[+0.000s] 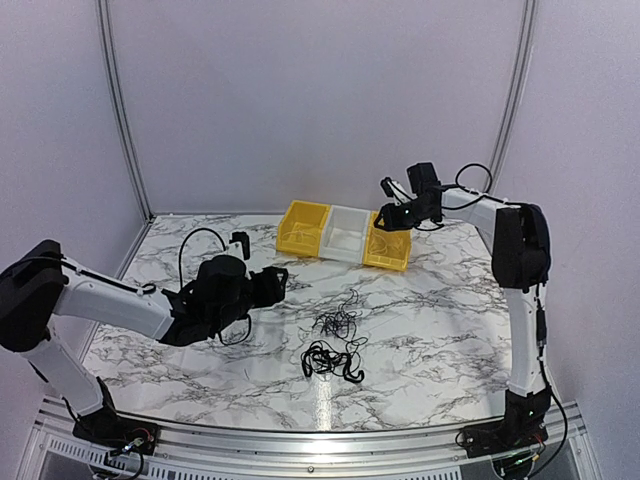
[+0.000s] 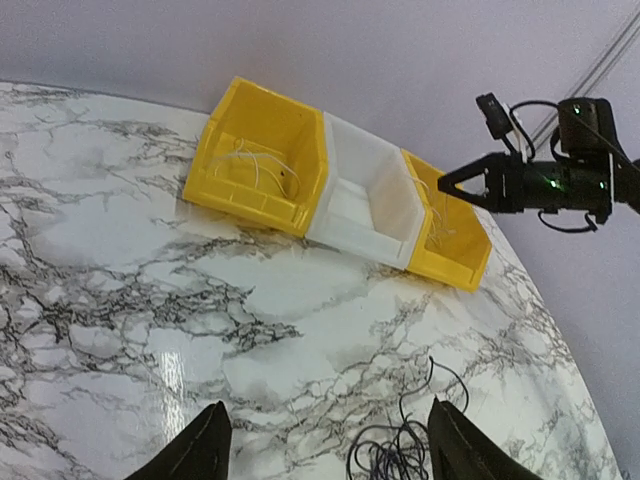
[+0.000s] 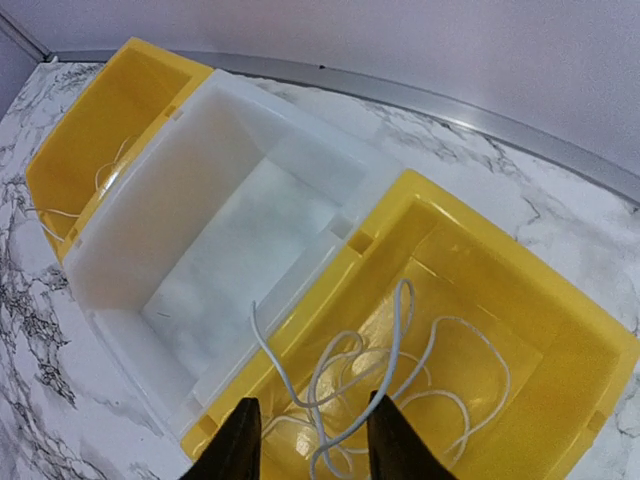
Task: Untangle the cables
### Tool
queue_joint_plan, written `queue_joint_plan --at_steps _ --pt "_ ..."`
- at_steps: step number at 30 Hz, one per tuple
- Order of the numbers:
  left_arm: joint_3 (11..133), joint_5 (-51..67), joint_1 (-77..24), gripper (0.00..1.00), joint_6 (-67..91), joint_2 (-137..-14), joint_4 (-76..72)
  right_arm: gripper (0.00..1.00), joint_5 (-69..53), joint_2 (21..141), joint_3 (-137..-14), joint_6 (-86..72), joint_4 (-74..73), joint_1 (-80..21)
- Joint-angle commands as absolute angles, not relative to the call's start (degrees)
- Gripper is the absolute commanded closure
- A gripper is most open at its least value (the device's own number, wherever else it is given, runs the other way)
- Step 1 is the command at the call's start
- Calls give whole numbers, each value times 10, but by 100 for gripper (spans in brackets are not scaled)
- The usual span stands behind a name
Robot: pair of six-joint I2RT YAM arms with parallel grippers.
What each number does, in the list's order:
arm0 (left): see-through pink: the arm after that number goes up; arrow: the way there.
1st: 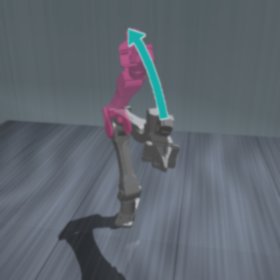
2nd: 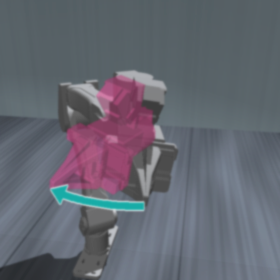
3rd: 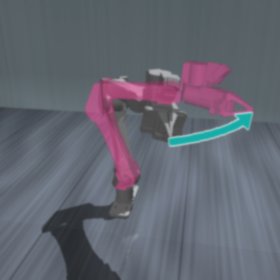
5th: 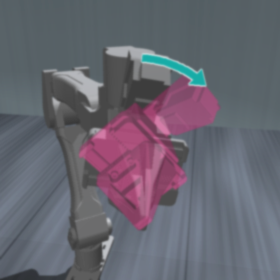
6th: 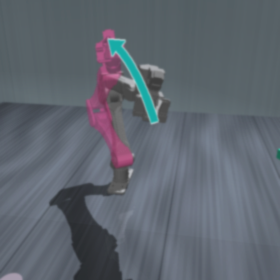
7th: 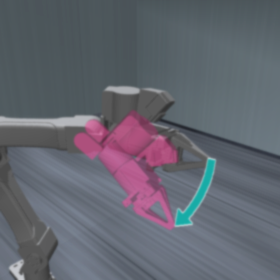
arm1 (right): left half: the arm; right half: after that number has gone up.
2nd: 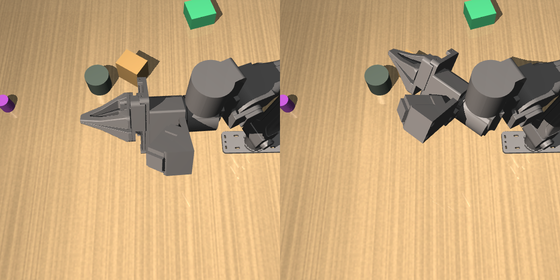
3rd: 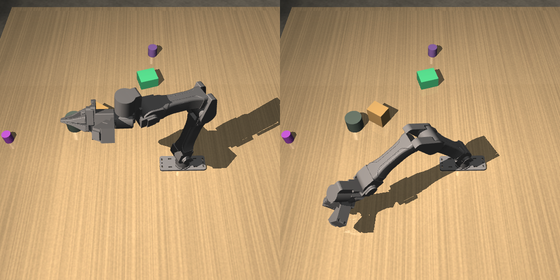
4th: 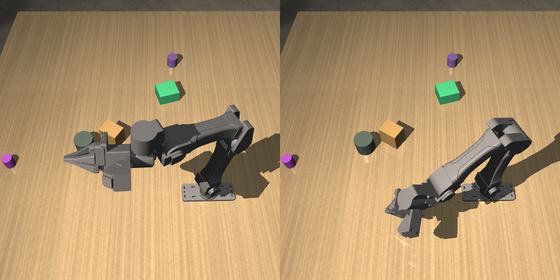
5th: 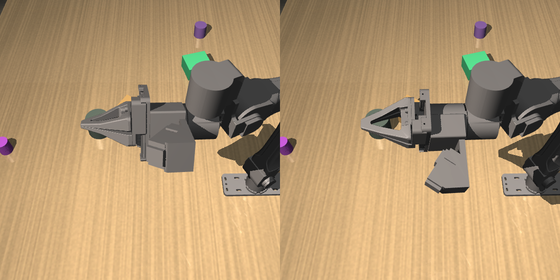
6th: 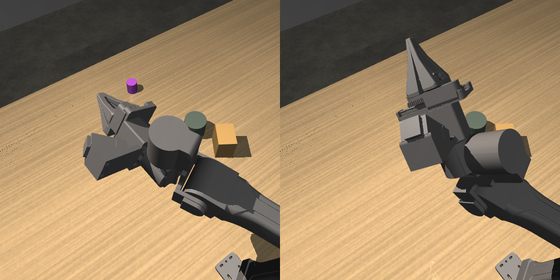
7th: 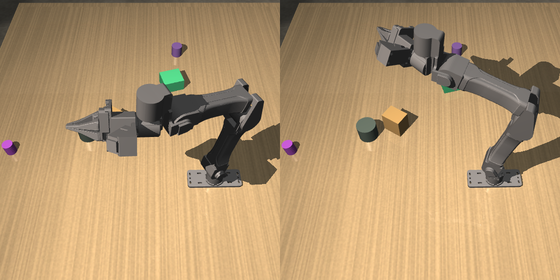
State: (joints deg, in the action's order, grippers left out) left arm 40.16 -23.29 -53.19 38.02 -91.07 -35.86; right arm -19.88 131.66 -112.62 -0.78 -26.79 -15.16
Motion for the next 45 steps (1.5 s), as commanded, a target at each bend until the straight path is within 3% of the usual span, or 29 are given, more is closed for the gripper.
queue_joint_plan --at_steps 1,7,17,24,35,45 --pt "501 -335 -505 30 367 -957 -306 58 -166 1259 -1102 20 -274 -149" --pt "636 -269 -461 28 405 -1053 -294 41 -180 1129 -999 69 -249 -141" --pt "792 -191 -428 25 575 -1201 -280 39 -318 942 -790 116 -201 -94" --pt "884 -200 -418 26 623 -1274 -279 38 -330 850 -670 179 -141 -88" --pt "961 -215 -394 27 690 -1351 -274 39 -375 836 -649 182 -136 -80" --pt "1114 -193 -359 31 729 -1459 -223 39 -388 848 -650 169 -132 -80"
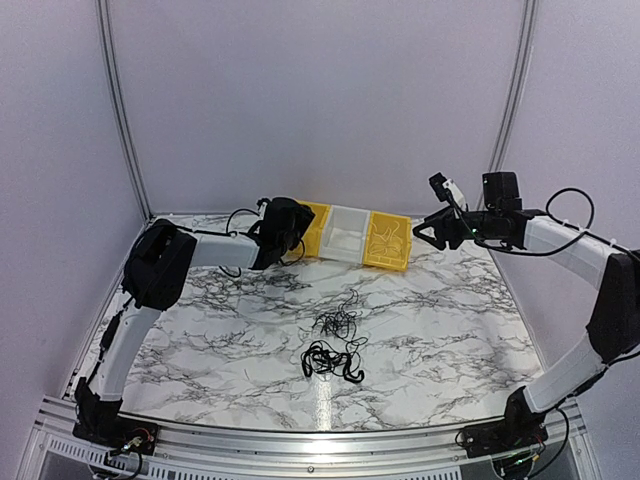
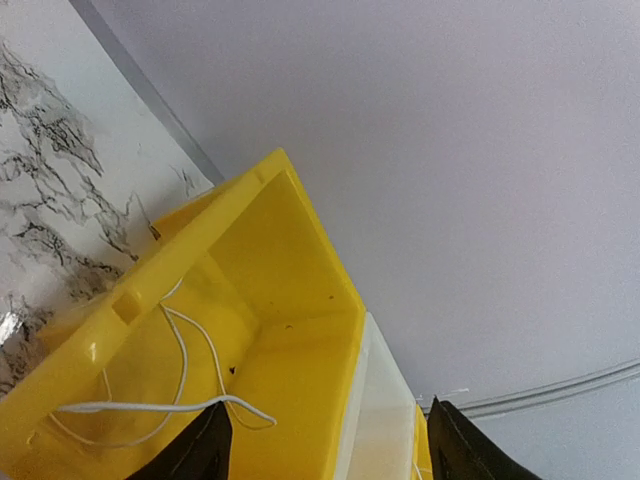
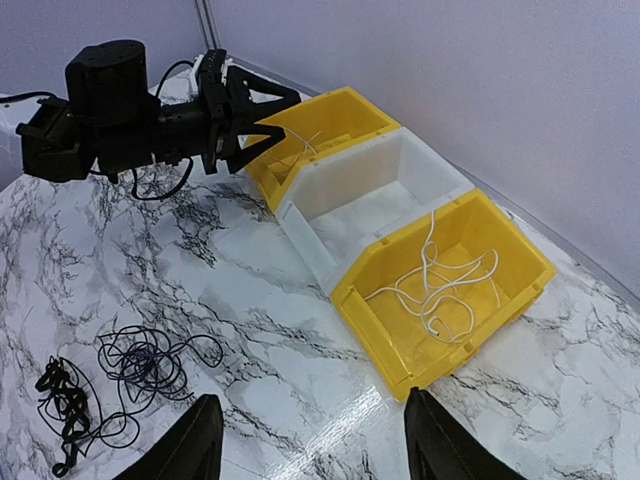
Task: Untangle the cables
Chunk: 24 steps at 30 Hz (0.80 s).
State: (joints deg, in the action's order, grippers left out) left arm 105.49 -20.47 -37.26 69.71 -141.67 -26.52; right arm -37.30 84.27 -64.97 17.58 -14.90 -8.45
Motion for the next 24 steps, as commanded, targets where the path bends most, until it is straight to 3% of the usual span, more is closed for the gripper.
queue_joint_plan --at_steps 1,7,19,22,24 --pt "1130 -189 -359 31 731 -1472 -221 39 -389 849 -650 168 -132 -80" --pt "1197 -177 -357 34 734 -1504 -199 39 -398 855 -649 166 -130 -80" --pt "1139 -197 -361 32 767 -1469 -185 39 -408 862 -652 168 -134 -80" --pt "1159 -202 -357 41 761 -1483 -185 39 -408 863 -652 167 -133 -80" --pt "1176 -203 -355 53 762 -1493 -185 39 -407 863 -651 166 -132 -80"
